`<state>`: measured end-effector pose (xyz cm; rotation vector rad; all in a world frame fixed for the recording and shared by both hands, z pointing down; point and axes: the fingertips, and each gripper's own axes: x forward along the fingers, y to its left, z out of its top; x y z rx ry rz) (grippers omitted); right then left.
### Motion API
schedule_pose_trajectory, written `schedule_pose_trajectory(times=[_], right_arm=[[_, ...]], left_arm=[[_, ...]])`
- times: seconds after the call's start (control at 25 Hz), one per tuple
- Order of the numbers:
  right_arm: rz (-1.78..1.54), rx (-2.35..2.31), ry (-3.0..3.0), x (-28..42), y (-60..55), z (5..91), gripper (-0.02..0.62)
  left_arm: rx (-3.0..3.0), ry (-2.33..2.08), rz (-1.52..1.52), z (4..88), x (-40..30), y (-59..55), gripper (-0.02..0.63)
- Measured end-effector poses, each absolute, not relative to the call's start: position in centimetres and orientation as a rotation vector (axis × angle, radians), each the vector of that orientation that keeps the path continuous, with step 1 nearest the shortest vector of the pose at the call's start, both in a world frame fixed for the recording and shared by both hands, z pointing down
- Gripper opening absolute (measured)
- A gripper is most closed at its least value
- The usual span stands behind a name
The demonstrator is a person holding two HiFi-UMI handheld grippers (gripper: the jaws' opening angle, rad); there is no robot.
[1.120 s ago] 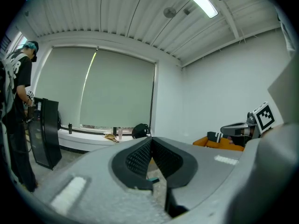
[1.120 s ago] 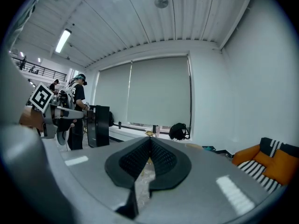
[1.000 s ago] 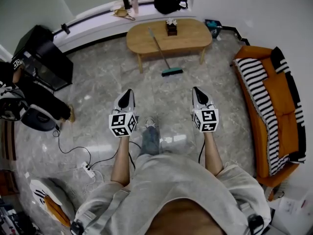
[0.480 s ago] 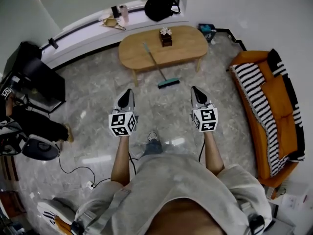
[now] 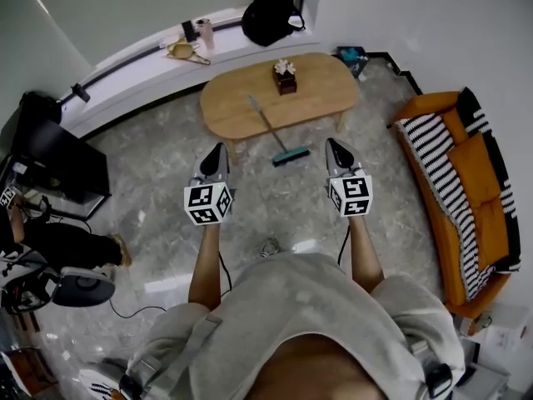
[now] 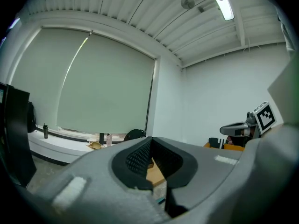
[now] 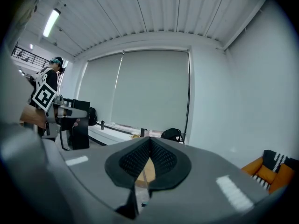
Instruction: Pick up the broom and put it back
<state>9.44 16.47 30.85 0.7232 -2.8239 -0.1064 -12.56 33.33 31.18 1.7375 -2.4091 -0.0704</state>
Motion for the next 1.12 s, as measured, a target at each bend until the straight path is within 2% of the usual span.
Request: schedule_pose_trajectory(times=[0.2,0.68,1.12], right_arm=[[-0.104,0.731,-2.811,6.6,15.8,31.5,0.0],[-0.041,0.728,-2.793,5.7,12.6,34.2,0.0],[-0.004,0.678,-2.812,-0.7,2.0,35.0,0.0]], left_arm=[[1.747,-2.387,-0.075,32.0,-15.8,31.7,0.002],[1.755,-2.319,-0.059,34.8,-16.1,27.4,0.0],[1.73,-2.342,-0.019,34.5,-21.8,16.6,0.001]])
